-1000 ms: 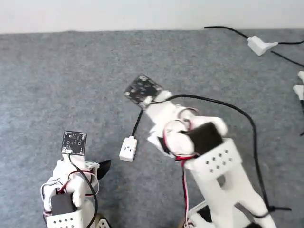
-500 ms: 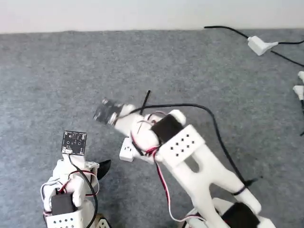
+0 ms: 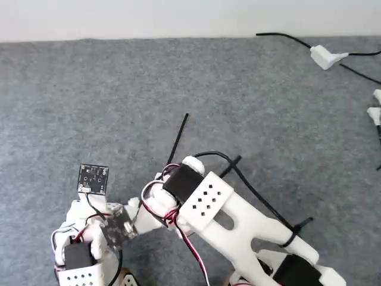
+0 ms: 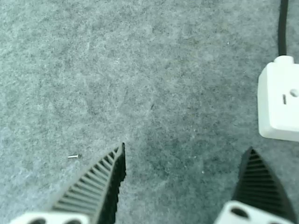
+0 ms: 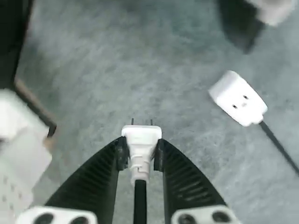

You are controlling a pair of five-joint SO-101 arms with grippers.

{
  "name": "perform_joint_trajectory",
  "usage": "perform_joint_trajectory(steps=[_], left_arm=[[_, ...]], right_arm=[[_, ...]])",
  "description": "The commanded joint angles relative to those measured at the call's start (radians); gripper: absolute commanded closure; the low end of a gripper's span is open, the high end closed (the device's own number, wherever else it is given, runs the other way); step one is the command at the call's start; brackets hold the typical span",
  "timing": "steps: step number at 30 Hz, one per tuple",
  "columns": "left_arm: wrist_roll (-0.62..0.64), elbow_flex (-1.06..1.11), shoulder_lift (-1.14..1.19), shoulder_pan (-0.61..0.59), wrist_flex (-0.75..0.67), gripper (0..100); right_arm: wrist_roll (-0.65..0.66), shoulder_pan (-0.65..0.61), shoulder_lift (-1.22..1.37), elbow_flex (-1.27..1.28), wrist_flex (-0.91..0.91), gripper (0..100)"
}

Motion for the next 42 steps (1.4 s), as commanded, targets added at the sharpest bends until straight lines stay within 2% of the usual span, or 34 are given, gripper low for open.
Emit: perform_joint_trajectory(steps=[1, 8, 17, 23, 26, 33, 39, 42], left_arm=[[0.005, -0.007, -0.017, 0.002, -0.021, 63], [0.005, -0.007, -0.017, 0.002, -0.021, 63], [0.003, -0.007, -0.017, 0.003, -0.021, 63], [0.0, -0.007, -0.017, -0.009, -0.081, 63], [0.0, -0.007, -0.017, -0.054, -0.138, 63], [0.0, -0.013, -0.017, -0.244, -0.459, 63], [-0.002, -0.024, -0.017, -0.265, -0.477, 63], [-0.002, -0.077, -0.017, -0.319, -0.474, 63]], right_arm=[[0.064, -0.004, -0.002, -0.061, 0.028, 99.1], [0.167, 0.053, -0.001, -0.061, 0.019, 99.1], [0.121, 0.061, -0.001, -0.061, -0.012, 99.1], [0.1, 0.077, -0.002, -0.061, -0.01, 99.1], [0.1, 0.079, -0.002, -0.061, -0.012, 99.1], [0.101, 0.085, 0.001, -0.06, -0.053, 99.1], [0.12, 0.097, 0.151, -0.13, -0.11, 99.1], [0.152, 0.097, 0.288, -0.238, -0.097, 99.1]])
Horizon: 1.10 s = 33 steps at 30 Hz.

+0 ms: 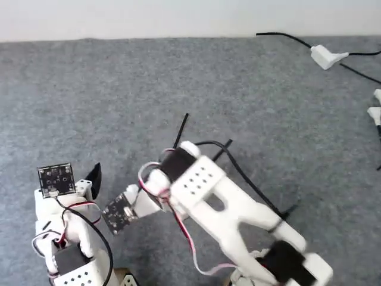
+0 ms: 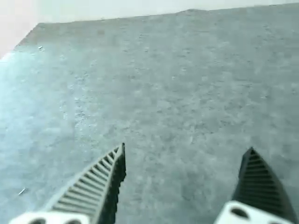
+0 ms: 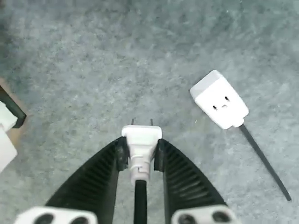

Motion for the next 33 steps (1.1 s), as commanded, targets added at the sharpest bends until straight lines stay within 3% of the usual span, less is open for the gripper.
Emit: perform_joint_trajectory(steps=[1, 7, 13, 33], left_arm=[[0.0, -0.104, -0.017, -0.078, -0.026, 63], [0.006, -0.18, -0.017, -0.133, -0.026, 63], [0.002, -0.2, -0.017, -0.135, -0.026, 63], [0.002, -0.3, -0.017, -0.135, -0.025, 63]], right_arm=[[0.034, 0.015, 0.133, -0.187, 0.012, 99.1], [0.132, 0.015, 0.409, -0.519, 0.185, 99.1], [0.163, 0.041, 0.555, -0.698, 0.183, 99.1], [0.537, 0.041, 0.57, -0.724, 0.185, 99.1]])
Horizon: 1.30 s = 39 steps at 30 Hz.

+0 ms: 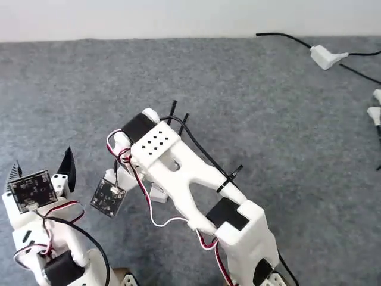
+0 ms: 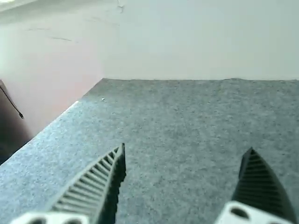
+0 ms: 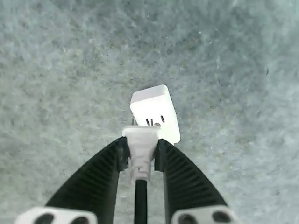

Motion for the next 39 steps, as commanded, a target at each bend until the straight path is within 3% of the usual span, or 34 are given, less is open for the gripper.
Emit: perform_joint_trajectory(steps=[1, 11, 20, 39], left_arm=[[0.002, -0.047, -0.017, -0.006, -0.025, 63], [0.002, -0.104, -0.018, -0.006, 0.064, 63], [0.003, -0.102, -0.018, -0.005, 0.064, 63], [0.005, -0.101, -0.018, -0.002, 0.063, 63]], right_arm=[[0.064, 0.015, -0.008, -0.049, 0.041, 99.1], [0.118, 0.045, 0.082, -0.057, -0.028, 99.1], [0.118, 0.042, 0.125, -0.184, -0.007, 99.1], [0.055, -0.004, 0.128, -0.192, -0.007, 99.1]])
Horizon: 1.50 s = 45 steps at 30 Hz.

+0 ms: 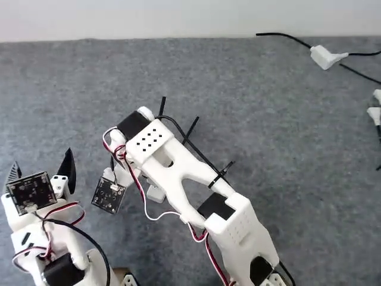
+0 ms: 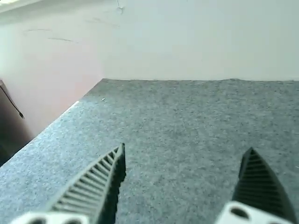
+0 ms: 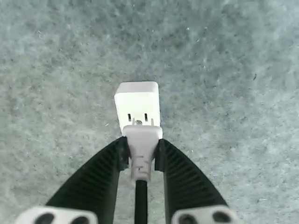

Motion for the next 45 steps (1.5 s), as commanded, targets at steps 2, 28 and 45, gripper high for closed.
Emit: perform_joint_trajectory(steps=[2, 28, 45], left_arm=[[0.005, -0.045, -0.018, -0.005, 0.003, 63], [0.005, -0.044, -0.018, -0.006, 0.005, 63], [0.003, -0.084, -0.018, -0.006, 0.029, 63]], right_arm=[[-0.017, -0.007, -0.002, -0.048, 0.019, 99.1], [-0.095, -0.01, 0.054, -0.048, 0.056, 99.1], [-0.13, -0.008, 0.062, -0.015, 0.022, 99.1]])
